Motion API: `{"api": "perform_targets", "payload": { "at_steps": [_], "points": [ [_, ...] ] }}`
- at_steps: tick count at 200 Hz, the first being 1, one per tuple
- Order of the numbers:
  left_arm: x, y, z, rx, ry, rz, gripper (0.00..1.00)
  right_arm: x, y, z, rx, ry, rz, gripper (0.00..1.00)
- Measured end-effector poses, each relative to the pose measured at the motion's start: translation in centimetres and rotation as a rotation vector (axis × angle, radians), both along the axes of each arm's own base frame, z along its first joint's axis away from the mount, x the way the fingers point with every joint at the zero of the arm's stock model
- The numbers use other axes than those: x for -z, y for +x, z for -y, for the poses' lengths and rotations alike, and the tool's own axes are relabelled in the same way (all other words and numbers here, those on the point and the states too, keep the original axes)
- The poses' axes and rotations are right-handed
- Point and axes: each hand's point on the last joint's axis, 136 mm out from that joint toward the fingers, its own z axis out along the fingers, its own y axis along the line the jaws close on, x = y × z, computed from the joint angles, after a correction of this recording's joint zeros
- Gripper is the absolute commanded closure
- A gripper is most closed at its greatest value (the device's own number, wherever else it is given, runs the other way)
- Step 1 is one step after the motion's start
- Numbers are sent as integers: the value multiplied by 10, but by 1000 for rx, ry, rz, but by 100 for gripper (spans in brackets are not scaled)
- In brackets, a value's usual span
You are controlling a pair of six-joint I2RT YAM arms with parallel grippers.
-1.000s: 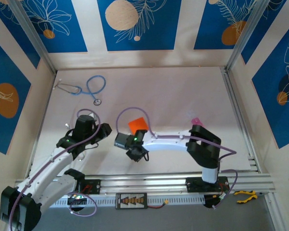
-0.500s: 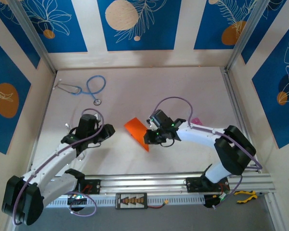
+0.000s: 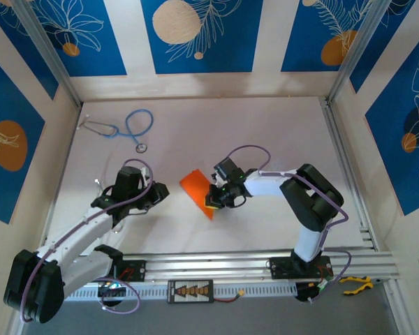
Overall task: Fold a paper plane with a square sheet of paper (pick it up from the middle)
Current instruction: Rotate the paper at the center of the table.
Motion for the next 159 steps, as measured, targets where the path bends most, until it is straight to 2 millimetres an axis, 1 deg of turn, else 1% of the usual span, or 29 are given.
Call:
{"api": "perform_targets", "payload": {
  "at_steps": [20, 42, 55, 71, 92, 102, 114, 131, 150, 159],
  "points": [
    [-2, 1, 5, 13, -26, 8, 83, 0, -5, -2, 72, -15, -18, 96],
    [-2, 5, 14, 35, -53, 7, 84, 0, -21, -4, 157, -34, -40, 97],
    [5, 5, 22, 57, -58, -8, 85, 1, -32, -4, 214, -40, -53, 97],
    [18, 1, 35, 97, -51, -42, 85, 0, -44, -4, 290, -39, -69, 96],
    [34, -4, 53, 151, -41, -87, 87, 0, -53, -5, 373, -22, -73, 93],
    [39, -5, 62, 175, -40, -102, 88, 0, -56, -5, 388, -7, -76, 92],
    [42, -3, 73, 199, -40, -112, 88, -3, -55, -9, 384, 18, -93, 92],
    [43, 2, 85, 220, -43, -104, 89, -12, -43, -11, 379, 63, -100, 92],
    [42, 8, 91, 225, -48, -93, 89, -20, -31, -11, 363, 87, -74, 90],
    [44, 10, 93, 226, -49, -91, 89, -22, -28, -9, 346, 86, -55, 90]
  ]
}}
